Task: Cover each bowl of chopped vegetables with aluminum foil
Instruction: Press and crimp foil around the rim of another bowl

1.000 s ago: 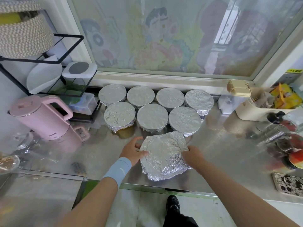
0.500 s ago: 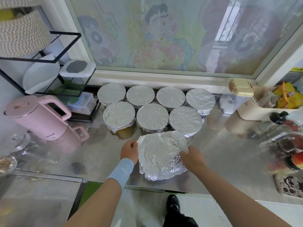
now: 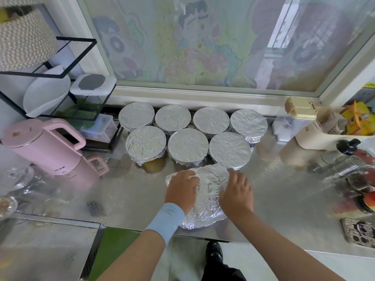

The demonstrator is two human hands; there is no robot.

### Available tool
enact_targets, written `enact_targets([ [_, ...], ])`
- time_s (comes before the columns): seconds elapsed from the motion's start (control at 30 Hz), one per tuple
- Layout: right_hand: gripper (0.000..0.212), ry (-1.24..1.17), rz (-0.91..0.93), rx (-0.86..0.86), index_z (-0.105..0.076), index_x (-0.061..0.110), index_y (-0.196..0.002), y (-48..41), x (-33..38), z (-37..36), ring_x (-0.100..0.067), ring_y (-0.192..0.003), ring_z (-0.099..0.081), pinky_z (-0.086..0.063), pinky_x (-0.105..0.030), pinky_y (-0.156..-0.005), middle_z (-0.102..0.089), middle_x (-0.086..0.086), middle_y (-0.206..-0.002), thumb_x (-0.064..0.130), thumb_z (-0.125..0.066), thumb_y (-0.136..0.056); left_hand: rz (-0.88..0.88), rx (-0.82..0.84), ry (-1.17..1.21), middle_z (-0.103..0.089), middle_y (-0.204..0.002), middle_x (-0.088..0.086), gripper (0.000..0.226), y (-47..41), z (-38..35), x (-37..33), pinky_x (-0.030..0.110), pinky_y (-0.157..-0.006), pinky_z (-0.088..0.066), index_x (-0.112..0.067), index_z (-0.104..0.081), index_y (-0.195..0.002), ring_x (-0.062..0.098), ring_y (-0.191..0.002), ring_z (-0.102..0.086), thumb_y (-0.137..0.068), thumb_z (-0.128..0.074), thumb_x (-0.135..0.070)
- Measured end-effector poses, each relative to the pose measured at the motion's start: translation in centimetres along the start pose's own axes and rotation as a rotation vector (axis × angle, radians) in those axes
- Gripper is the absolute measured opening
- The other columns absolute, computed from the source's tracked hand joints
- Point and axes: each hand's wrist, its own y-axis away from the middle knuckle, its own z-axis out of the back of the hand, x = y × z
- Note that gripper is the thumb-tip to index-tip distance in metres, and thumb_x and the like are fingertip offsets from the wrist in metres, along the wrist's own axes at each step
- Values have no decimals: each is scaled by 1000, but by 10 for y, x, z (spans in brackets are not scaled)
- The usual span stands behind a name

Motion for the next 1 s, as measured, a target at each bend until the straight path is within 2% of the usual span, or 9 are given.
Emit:
enact_targets([
  [0.13, 85, 72, 370, 129, -6, 16, -156, -10, 4, -4, -26, -149, -7, -9, -39, -120, -4, -4, -163, 2, -44, -81, 31, 185, -148, -3, -164, -2, 57, -1, -23, -4, 34, -121, 2, -18, -8, -156, 17, -151, 2, -105, -25, -36],
  [0.23, 65, -73, 333, 211, -10, 15, -156, -20, 5, -15, -17, -149, -11, -11, -34, -122, -12, -1, -163, 12, -37, -96, 60, 223, -124, 9, -164, -1, 62, -5, -30, 3, 36, -121, 10, -20, 1, -156, 16, -150, 13, -104, -25, -41],
  [0.3, 58, -179, 315, 190, -18, 13, -155, -21, 5, -22, -18, -148, -14, -16, -37, -121, -17, -2, -162, 19, -38, -101, 103, 218, -66, 10, -164, -1, 64, -8, -31, 7, 36, -122, 5, -22, 1, -156, 17, -150, 11, -103, -27, -43],
  [0.5, 57, -566, 119, 241, -27, 23, -152, -7, 1, -33, -11, -138, -32, -30, -28, -112, -31, 8, -152, 21, -45, -99, 196, 127, 207, -20, -160, -6, 58, 7, -28, 8, 31, -118, -18, -23, -20, -154, 15, -144, -20, -102, -37, -42],
  [0.7, 43, -665, -5, 250, -40, 26, -143, -8, 8, -26, -11, -120, -47, -36, -26, -100, -47, 12, -128, 28, -43, -100, 327, 75, 274, -40, -150, -3, 54, 3, -29, 6, 34, -112, -30, -23, -30, -150, 17, -136, -35, -100, -42, -41],
  [0.77, 31, -634, -20, 269, -49, 26, -131, -12, 7, -27, -12, -109, -50, -38, -27, -93, -52, 13, -114, 27, -40, -102, 351, 84, 282, -43, -148, -5, 50, -1, -27, 5, 33, -110, -33, -26, -33, -147, 16, -134, -38, -100, -41, -41],
  [0.87, 19, -538, -92, 349, -52, 23, -102, -17, 3, -30, -22, -91, -56, -47, -40, -84, -59, 3, -91, 34, -36, -101, 343, 101, 293, -38, -151, -6, 51, -3, -26, 5, 32, -110, -30, -24, -32, -148, 16, -137, -35, -100, -41, -40],
  [0.93, 20, -402, -35, 308, -53, 19, -106, -22, 2, -29, -26, -99, -55, -46, -42, -88, -59, -3, -101, 30, -38, -99, 287, 51, 243, -35, -151, -1, 49, 0, -27, 7, 33, -112, -29, -21, -35, -146, 19, -138, -31, -100, -44, -36],
  [1.0, 34, -360, 96, 236, -49, 16, -129, -26, 5, -26, -26, -113, -50, -44, -41, -96, -51, -4, -124, 18, -43, -95, 229, 2, 176, -38, -147, 0, 45, 4, -29, 9, 33, -110, -31, -20, -40, -142, 21, -134, -35, -99, -46, -33],
])
